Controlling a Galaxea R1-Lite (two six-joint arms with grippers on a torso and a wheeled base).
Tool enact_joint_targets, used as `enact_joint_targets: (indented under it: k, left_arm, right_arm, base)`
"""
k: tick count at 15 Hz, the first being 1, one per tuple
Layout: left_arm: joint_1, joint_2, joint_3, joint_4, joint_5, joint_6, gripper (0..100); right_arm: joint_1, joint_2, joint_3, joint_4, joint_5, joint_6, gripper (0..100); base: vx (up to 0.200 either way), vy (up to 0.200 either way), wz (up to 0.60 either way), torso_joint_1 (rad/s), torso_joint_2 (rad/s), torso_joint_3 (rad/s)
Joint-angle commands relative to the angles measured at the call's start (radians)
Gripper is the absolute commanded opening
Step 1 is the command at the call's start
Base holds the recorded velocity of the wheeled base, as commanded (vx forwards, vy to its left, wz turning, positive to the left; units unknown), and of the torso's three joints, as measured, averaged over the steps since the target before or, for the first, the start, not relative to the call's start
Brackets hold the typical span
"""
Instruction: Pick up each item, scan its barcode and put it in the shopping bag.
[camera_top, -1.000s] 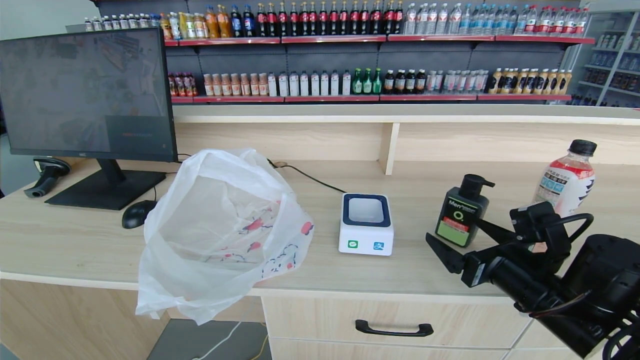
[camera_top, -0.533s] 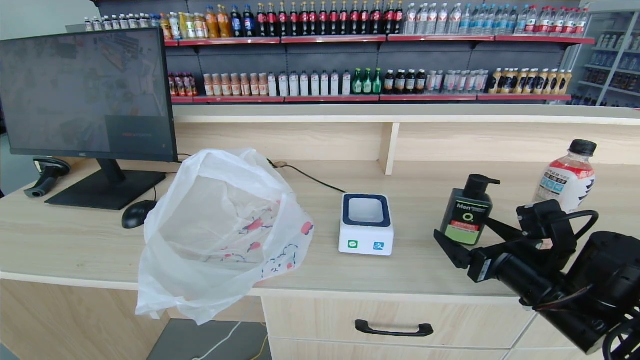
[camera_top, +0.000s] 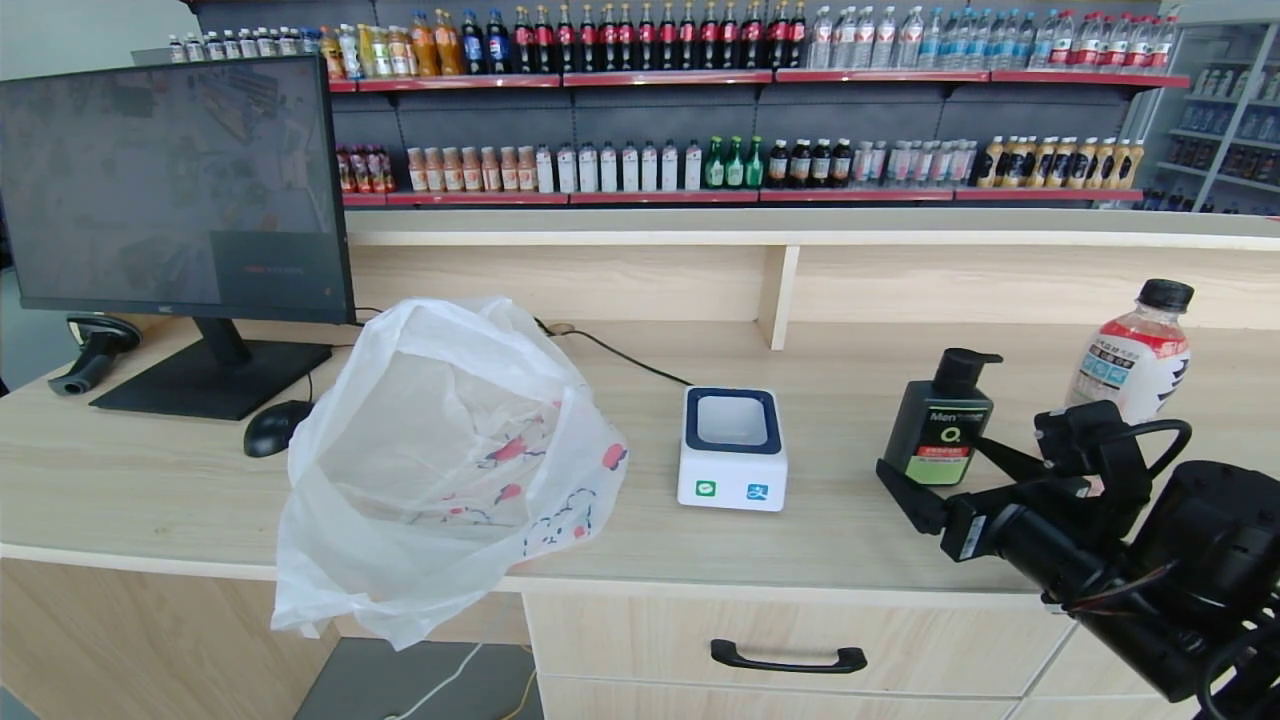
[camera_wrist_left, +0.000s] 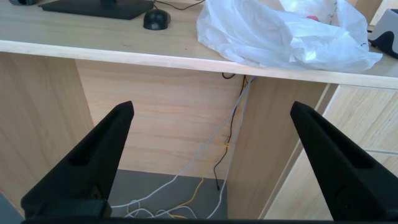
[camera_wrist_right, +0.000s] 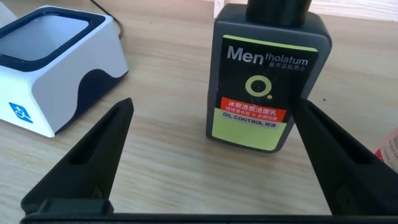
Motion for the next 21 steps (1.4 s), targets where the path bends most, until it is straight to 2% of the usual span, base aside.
enact_joint_targets:
  k: [1,8,21]
  left_arm:
    - [0.000,0.000,0.000,0.000,0.000,0.000,100]
    - [0.000,0.000,0.000,0.000,0.000,0.000,100]
    - [0.000,0.000,0.000,0.000,0.000,0.000,100]
  right_arm:
    - [-0.001,-0.017,0.007,-0.001,0.000,0.000,100]
    - [-0.041,0.000,-0.040,-0.001,0.000,-0.003,100]
    - [-0.026,0.031,-0.120,-0.001,0.000,-0.009,100]
  base:
    - [0.000,0.000,0.00,0.000,0.00,0.000]
    - [0.000,0.000,0.00,0.000,0.00,0.000]
    - [0.000,0.000,0.00,0.000,0.00,0.000]
